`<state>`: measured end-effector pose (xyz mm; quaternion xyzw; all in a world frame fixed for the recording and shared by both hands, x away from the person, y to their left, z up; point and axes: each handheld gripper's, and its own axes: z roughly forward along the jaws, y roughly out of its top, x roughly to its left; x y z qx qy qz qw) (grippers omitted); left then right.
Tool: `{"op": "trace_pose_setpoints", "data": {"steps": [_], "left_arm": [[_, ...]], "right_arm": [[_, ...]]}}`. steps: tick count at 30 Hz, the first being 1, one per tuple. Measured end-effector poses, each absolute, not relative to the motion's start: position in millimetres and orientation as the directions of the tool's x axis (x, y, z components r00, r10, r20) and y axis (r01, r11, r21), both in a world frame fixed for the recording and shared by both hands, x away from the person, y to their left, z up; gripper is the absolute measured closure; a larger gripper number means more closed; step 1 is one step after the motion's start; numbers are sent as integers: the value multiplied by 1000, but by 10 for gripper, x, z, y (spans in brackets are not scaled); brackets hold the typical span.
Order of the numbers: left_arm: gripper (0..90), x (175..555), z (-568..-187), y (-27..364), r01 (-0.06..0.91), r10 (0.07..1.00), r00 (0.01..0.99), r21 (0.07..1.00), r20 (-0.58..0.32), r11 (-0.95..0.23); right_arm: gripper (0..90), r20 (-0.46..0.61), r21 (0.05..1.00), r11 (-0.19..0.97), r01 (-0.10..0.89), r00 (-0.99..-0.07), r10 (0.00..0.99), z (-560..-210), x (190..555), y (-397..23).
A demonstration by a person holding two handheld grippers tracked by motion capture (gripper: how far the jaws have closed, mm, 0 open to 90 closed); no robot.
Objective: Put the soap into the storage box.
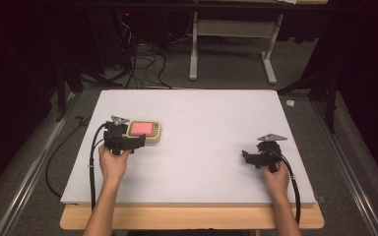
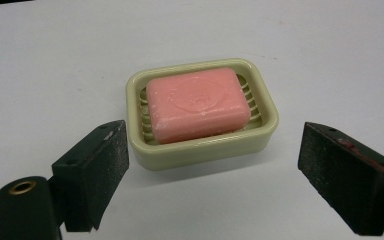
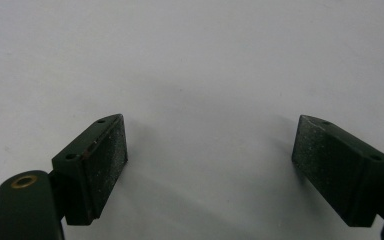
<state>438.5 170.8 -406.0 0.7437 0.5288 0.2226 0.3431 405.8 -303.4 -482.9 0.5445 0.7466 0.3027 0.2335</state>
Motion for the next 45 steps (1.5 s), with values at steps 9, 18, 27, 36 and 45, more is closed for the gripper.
{"op": "trace_pose_setpoints", "data": {"steps": [9, 18, 27, 36, 45], "left_arm": [[140, 4282, -4024, 1722, 620, 931, 361, 761, -59, -193], [142, 4159, -3990, 1729, 602, 921, 383, 775, -72, -190], [142, 4054, -3989, 1721, 596, 911, 404, 778, -79, -197], [142, 3980, -4022, 1694, 600, 900, 426, 773, -90, -207], [142, 3909, -4041, 1624, 590, 888, 455, 767, -60, -251]], "right_arm": [[151, -19, 706, 224, 672, -298, 954, -4829, 4058, -3034], [151, -19, 706, 224, 672, -298, 954, -4829, 4058, -3033], [151, -19, 706, 224, 672, -298, 954, -4830, 4058, -3033], [151, -19, 706, 224, 672, -298, 954, -4829, 4058, -3033], [151, -18, 706, 223, 672, -298, 955, -4829, 4057, -3033]]}}
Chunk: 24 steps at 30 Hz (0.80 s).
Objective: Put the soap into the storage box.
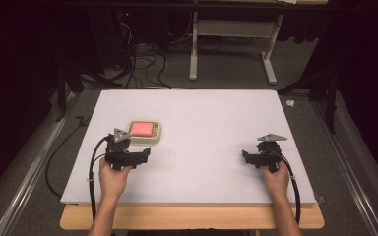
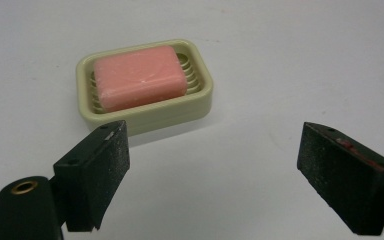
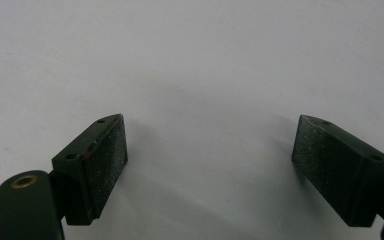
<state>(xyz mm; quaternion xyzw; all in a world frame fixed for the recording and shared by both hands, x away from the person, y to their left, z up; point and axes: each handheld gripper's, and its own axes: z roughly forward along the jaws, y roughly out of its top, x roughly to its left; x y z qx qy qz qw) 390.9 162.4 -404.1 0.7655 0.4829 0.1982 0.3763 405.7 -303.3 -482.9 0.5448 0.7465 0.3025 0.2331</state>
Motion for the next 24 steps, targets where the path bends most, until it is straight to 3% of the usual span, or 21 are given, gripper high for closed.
{"op": "trace_pose_setpoints", "data": {"steps": [24], "left_arm": [[145, 3810, -4141, 1433, 586, 852, 519, 752, -63, -301]], "right_arm": [[151, -19, 706, 223, 672, -297, 955, -4829, 4057, -3032]]}}
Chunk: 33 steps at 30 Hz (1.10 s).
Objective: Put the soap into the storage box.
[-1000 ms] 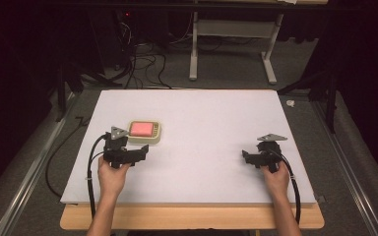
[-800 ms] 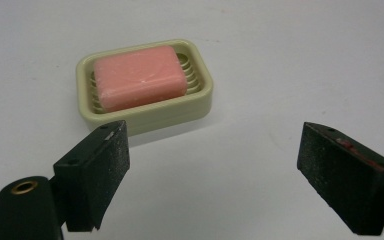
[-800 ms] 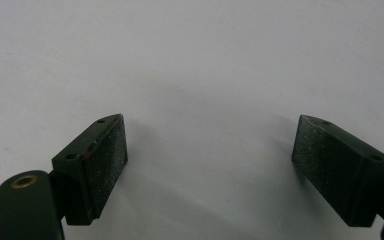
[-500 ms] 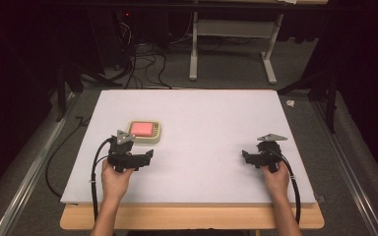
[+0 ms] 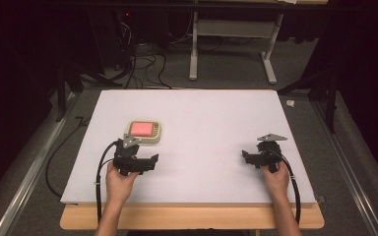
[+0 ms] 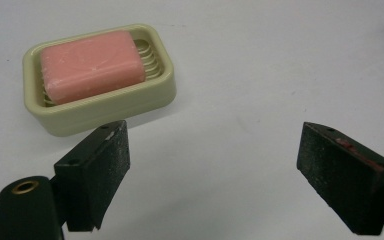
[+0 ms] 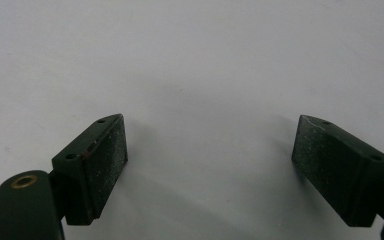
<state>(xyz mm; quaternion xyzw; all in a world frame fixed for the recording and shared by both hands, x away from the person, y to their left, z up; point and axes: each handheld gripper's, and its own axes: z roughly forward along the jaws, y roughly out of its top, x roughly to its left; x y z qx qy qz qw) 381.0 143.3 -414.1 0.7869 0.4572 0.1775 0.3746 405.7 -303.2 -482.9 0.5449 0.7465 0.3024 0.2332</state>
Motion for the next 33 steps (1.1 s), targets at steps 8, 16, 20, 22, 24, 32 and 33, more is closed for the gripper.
{"op": "trace_pose_setpoints", "data": {"steps": [8, 16, 20, 22, 24, 32, 33], "left_arm": [[145, 3815, -4189, 1360, 590, 842, 535, 743, -66, -316], [146, 3826, -4239, 1294, 593, 834, 547, 736, -72, -325], [146, 3832, -4255, 1266, 594, 830, 553, 733, -74, -331], [146, 3833, -4262, 1252, 593, 828, 555, 734, -74, -332], [146, 3836, -4270, 1240, 593, 827, 557, 733, -74, -333], [147, 3854, -4322, 1191, 599, 824, 561, 724, -76, -341], [147, 3857, -4330, 1184, 601, 823, 563, 721, -76, -344]], "right_arm": [[151, -20, 706, 224, 672, -298, 954, -4829, 4058, -3033], [151, -19, 706, 224, 672, -298, 954, -4829, 4057, -3032], [151, -20, 706, 224, 672, -298, 954, -4829, 4058, -3033], [151, -19, 706, 224, 672, -298, 954, -4829, 4058, -3033], [152, -19, 706, 224, 672, -298, 954, -4829, 4057, -3033], [152, -20, 706, 224, 672, -298, 954, -4829, 4057, -3033], [152, -19, 706, 224, 672, -298, 954, -4829, 4057, -3033]]}}
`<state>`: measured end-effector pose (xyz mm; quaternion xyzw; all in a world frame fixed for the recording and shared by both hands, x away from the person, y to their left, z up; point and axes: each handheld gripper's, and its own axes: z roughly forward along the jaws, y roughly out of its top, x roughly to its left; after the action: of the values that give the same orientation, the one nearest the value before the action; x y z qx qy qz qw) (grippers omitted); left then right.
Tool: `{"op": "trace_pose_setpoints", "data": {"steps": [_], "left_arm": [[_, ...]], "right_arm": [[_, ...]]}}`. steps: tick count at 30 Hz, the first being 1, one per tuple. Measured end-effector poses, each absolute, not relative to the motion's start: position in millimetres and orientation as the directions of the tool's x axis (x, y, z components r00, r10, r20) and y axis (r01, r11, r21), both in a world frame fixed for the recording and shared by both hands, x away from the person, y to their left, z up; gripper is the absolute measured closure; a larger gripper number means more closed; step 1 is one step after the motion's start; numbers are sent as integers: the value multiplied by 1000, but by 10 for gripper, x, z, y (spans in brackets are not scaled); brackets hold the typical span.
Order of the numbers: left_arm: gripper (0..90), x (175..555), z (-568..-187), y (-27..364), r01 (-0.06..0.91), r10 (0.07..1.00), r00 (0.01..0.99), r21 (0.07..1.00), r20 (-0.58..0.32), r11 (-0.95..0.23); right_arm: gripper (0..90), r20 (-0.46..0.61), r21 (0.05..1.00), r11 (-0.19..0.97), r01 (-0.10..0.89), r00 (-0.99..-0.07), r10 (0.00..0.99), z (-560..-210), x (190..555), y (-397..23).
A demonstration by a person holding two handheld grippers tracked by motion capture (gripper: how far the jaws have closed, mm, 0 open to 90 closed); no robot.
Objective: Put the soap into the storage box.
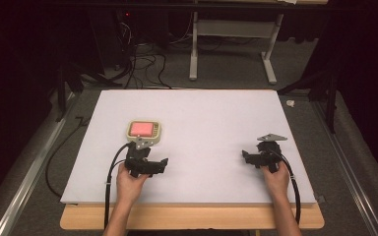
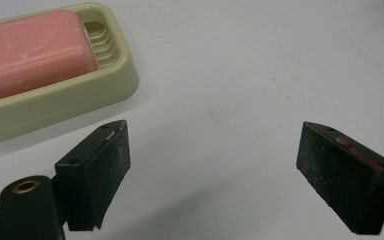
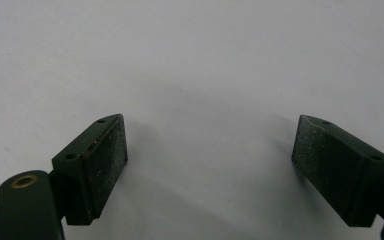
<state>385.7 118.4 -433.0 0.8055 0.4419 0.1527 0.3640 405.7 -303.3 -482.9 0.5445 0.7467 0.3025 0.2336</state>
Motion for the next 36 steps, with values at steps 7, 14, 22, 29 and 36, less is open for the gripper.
{"op": "trace_pose_setpoints", "data": {"steps": [7, 14, 22, 29, 36], "left_arm": [[147, 3868, -4368, 1146, 607, 821, 566, 713, -78, -351], [148, 3881, -4408, 1104, 610, 816, 573, 706, -80, -359], [148, 3893, -4447, 1058, 604, 812, 579, 707, -72, -368], [149, 3914, -4486, 995, 597, 804, 590, 709, -71, -375], [150, 3935, -4523, 932, 596, 798, 598, 706, -72, -382]], "right_arm": [[151, -19, 705, 223, 673, -298, 955, -4829, 4057, -3032], [151, -19, 706, 224, 672, -298, 954, -4829, 4058, -3033], [151, -19, 705, 224, 673, -298, 954, -4829, 4057, -3032], [151, -20, 706, 224, 672, -298, 954, -4829, 4057, -3033], [152, -19, 706, 224, 672, -298, 954, -4829, 4057, -3033]]}}
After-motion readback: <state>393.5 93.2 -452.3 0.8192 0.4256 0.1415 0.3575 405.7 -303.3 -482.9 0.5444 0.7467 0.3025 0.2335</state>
